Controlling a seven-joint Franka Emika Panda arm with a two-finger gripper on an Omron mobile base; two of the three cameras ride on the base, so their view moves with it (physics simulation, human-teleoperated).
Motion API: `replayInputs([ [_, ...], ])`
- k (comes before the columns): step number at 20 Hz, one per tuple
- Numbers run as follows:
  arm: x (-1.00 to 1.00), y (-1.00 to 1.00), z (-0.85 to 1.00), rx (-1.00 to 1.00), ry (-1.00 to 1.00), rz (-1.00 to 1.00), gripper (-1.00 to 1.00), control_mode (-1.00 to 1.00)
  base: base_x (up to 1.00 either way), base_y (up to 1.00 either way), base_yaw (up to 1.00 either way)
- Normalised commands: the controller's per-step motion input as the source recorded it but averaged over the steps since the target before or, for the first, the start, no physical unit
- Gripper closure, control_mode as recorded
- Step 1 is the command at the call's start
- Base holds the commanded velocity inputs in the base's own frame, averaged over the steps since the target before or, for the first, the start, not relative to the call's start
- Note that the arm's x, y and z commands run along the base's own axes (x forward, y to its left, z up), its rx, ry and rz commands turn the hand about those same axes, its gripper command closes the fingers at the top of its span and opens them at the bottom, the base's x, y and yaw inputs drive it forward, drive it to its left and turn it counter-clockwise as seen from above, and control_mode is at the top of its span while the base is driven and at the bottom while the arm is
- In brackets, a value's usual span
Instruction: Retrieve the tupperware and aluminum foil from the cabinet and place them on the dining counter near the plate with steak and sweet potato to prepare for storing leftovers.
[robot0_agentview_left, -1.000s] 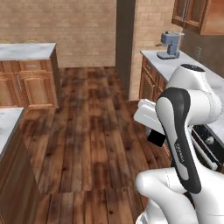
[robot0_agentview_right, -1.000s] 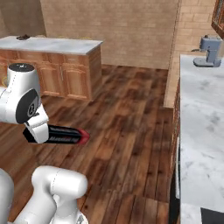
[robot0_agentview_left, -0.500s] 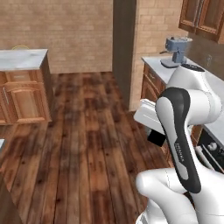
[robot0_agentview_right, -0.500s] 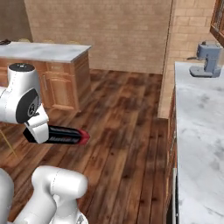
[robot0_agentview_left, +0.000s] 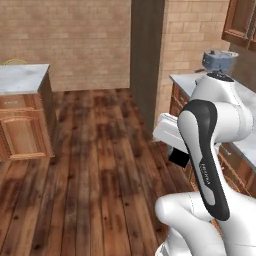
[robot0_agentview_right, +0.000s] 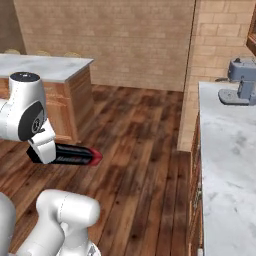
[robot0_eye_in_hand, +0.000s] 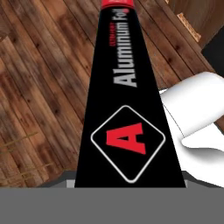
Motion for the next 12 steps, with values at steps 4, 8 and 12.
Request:
replayInputs([
  [4, 0.0, 0.0, 0.0, 0.0, 0.0, 0.0, 1.0, 1.0, 1.0, 0.0, -0.01],
  [8, 0.0, 0.0, 0.0, 0.0, 0.0, 0.0, 1.0, 1.0, 1.0, 0.0, 0.0],
  [12, 0.0, 0.0, 0.0, 0.0, 0.0, 0.0, 1.0, 1.0, 1.0, 0.0, 0.0],
])
